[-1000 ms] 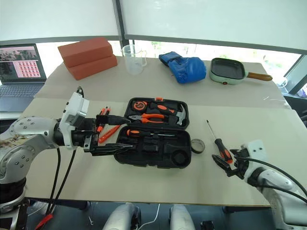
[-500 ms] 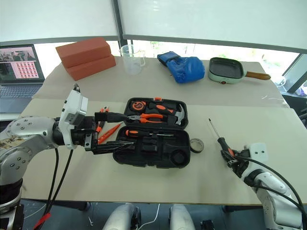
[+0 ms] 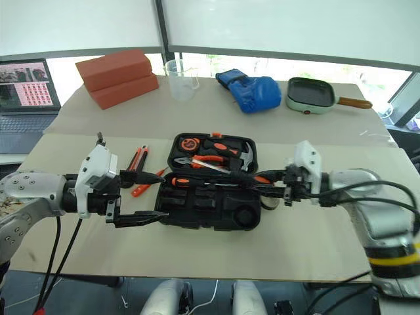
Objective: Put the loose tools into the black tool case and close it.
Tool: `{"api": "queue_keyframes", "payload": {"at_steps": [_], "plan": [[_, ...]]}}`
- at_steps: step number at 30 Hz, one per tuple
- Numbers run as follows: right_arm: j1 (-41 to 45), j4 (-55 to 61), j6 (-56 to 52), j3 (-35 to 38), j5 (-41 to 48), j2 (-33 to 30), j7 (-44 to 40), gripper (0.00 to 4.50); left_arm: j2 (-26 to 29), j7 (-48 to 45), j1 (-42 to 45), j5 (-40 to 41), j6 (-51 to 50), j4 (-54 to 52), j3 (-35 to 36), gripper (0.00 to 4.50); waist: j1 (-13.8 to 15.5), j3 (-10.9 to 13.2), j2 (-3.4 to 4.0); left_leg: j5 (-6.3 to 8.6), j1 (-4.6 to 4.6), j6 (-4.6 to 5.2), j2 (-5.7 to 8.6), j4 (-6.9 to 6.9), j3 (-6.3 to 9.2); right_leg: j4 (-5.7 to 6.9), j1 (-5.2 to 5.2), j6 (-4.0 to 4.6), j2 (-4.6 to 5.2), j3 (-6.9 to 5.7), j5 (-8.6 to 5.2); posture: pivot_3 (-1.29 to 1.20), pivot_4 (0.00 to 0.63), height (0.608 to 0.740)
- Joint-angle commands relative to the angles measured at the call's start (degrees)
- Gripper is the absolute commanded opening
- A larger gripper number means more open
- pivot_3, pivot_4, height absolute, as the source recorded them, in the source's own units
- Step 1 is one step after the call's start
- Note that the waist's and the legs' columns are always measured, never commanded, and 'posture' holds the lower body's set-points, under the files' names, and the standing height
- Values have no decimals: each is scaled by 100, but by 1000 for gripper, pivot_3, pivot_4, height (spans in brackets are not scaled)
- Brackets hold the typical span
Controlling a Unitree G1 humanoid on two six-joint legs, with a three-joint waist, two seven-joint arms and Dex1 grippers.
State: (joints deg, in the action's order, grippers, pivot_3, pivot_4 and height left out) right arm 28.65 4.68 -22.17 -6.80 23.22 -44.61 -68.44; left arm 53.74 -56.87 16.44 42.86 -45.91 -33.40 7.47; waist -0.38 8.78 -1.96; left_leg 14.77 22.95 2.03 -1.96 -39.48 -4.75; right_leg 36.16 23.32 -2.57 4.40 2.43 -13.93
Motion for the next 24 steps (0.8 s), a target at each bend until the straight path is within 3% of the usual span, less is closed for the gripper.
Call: {"api": "queue_keyframes", "payload": {"at_steps": [1, 7, 11, 19, 21, 24], "plan": [[453, -795, 896, -660, -822, 168, -357, 1054, -50, 154, 43, 48, 86, -84, 109, 4500, 15, 2, -1, 0, 10, 0, 1, 0, 2, -5, 4, -2, 1, -3, 1, 0, 150, 738], [867, -1847, 1463, -967, -1315, 374, -649, 1054, 26, 270, -312, 194, 23, -257, 444, 4500, 74, 2, -1, -1, 99, -2, 4, -20, -1, 7, 97, -11, 6, -2, 8, 0, 150, 738], [1012, -2312, 1610, -962, -1465, 487, -674, 1054, 87, 244, -517, 265, 10, -350, 602, 4500, 44, 3, 0, -2, 99, -4, 0, -20, 1, 4, 94, -9, 3, -6, 9, 0, 150, 738], [776, -2034, 1541, -940, -1411, 436, -881, 1054, 151, 278, -561, 306, 46, -344, 671, 4500, 42, 3, 1, -2, 86, -4, 1, -20, 1, 12, 83, -4, 4, -6, 17, 0, 150, 738], [713, -1795, 1348, -906, -1356, 406, -865, 2098, 154, 259, -535, 252, 100, -285, 631, 4500, 36, 3, 1, -2, 86, -4, 1, -19, 1, 13, 84, -4, 4, -6, 17, 0, 150, 738], [698, -1453, 1065, -730, -1154, 390, -828, 2987, 151, 261, -513, 240, 117, -267, 599, 4500, 32, 3, 1, -1, 86, -4, -1, -17, 2, 12, 85, -4, 2, -7, 17, 0, 150, 738]]}}
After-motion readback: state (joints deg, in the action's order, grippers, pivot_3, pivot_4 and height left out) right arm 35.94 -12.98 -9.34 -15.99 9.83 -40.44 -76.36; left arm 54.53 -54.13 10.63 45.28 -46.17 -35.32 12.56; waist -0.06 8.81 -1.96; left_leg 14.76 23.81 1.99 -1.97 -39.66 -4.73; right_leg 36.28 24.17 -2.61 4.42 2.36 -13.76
